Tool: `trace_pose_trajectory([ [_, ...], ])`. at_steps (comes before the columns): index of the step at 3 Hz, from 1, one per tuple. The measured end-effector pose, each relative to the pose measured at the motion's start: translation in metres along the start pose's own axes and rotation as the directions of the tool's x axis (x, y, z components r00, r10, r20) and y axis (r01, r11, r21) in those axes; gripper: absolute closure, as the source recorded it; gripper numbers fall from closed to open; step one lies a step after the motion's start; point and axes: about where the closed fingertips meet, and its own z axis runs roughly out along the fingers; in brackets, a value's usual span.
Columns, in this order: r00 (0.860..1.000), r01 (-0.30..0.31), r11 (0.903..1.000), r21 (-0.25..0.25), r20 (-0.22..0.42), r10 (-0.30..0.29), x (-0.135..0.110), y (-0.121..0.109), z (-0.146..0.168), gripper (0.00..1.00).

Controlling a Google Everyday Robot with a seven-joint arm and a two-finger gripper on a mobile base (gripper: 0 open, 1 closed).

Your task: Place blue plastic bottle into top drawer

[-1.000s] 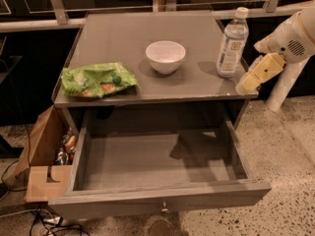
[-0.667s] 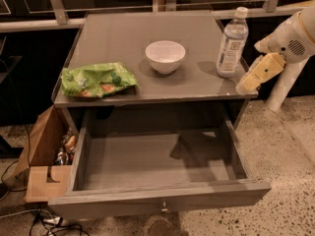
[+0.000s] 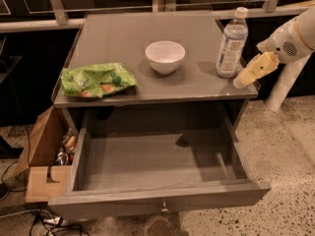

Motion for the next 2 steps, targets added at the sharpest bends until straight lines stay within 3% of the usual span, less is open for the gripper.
trace_pose_trajectory([
  [2, 0.994, -0.069, 0.9936, 0.089, 0.088, 0.062, -0.013, -0.066, 0.015, 0.00],
])
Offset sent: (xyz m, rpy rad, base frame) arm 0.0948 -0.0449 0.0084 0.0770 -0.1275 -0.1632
